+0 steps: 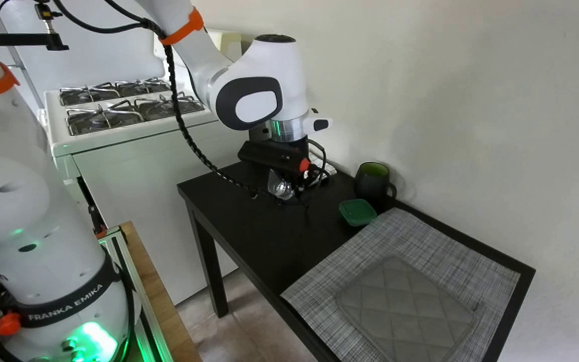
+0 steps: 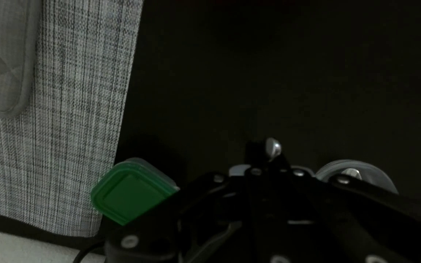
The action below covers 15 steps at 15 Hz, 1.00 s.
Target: Remove the folk and then the spoon from the glass cup and put them on the table
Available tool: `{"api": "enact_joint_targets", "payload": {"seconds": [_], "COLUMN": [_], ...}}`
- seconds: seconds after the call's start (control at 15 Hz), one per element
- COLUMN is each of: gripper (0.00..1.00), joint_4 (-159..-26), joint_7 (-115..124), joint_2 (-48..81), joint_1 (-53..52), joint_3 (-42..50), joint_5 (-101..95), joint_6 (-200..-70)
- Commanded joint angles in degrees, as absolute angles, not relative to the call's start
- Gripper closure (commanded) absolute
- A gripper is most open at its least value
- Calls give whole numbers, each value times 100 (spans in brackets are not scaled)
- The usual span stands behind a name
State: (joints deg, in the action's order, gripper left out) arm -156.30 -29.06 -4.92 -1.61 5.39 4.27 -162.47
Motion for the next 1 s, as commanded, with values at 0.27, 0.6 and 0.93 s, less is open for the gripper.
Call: {"api": "enact_joint_targets", "payload": {"seconds": [0.27, 0.6, 0.93], "gripper": [98, 98, 98], "joint_4": [-15764, -15755, -15759], "joint_7": [-2710, -2599, -2520], "joint_2": [153, 472, 772], "joint_1": [-40, 40, 111], "joint_3": [430, 339, 140], "joint_5": [25, -75, 11], "joint_6": [-16518, -16633, -16864]}}
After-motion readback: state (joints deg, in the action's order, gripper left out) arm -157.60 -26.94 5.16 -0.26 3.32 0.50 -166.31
